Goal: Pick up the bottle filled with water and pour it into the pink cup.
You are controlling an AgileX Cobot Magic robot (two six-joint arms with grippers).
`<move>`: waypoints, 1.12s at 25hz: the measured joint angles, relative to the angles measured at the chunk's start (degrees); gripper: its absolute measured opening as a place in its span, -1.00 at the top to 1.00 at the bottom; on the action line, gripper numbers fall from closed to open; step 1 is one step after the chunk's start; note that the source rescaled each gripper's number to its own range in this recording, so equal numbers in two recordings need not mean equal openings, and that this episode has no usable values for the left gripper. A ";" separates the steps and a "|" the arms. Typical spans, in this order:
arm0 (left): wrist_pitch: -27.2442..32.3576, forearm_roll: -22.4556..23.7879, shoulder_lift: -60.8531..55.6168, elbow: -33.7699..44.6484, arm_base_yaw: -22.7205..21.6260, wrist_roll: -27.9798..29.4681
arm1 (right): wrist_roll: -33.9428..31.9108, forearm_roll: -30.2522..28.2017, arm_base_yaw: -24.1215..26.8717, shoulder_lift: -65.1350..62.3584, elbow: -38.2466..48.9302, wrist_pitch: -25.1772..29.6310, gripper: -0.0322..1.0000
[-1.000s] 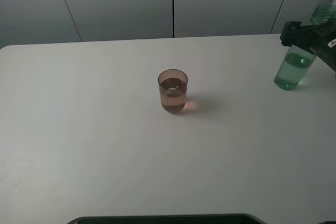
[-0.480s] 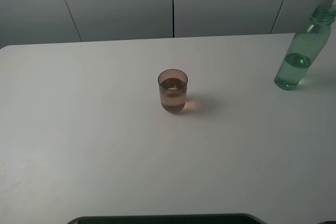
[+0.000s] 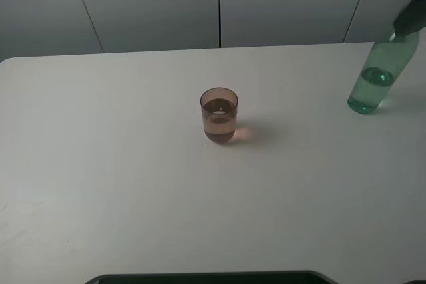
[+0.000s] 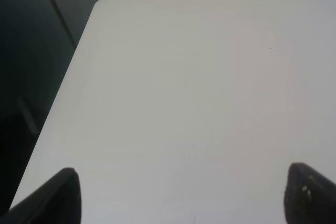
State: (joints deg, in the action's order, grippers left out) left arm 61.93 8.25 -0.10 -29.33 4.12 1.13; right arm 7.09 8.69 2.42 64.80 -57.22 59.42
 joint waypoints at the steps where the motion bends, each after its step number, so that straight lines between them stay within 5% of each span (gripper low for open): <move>1: 0.00 0.00 0.00 0.00 0.00 0.00 | -0.40 -1.00 -0.09 -1.81 0.11 2.17 -1.00; 9: 0.00 0.00 0.00 0.00 0.00 0.00 | -3.33 -3.62 -0.09 -21.44 7.97 6.61 -1.00; 28: 0.00 0.00 0.00 0.00 0.00 0.00 | -2.94 -4.58 -0.09 -56.57 26.15 6.02 -1.00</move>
State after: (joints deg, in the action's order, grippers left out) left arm 61.93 8.25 -0.10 -29.33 4.12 1.13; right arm 4.14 4.11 2.33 8.23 -31.07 65.44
